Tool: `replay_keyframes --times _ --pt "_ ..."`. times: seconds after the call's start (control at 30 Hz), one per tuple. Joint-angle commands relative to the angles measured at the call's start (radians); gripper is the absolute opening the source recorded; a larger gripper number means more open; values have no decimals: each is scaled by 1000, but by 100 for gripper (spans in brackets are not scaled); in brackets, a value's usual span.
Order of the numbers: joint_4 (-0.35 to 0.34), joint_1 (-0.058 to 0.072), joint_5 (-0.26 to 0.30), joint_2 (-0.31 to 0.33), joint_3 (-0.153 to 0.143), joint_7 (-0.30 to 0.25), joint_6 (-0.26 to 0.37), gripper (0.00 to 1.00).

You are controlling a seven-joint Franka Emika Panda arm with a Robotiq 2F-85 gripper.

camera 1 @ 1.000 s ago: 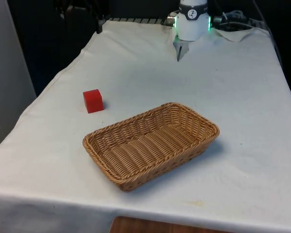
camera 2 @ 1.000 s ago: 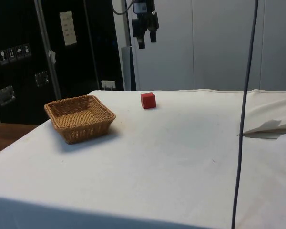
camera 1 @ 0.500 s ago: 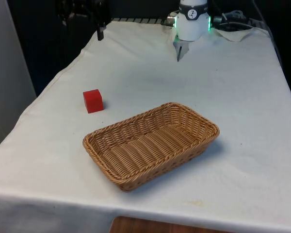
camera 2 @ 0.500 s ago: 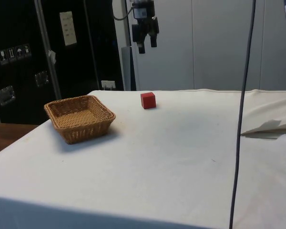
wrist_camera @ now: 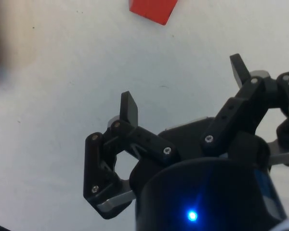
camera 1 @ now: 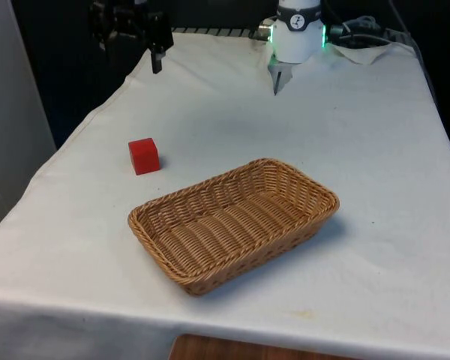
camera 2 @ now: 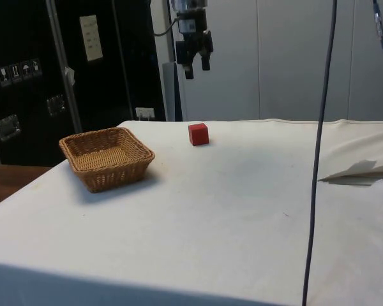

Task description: Pick up the cube and place it into the basket.

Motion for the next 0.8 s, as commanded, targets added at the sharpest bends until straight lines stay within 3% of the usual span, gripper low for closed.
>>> replay_keyframes --times 0.0,0.77 --pt "0 0 2 3 0 2 1 100" --pt "-3 2 33 52 2 91 34 100"
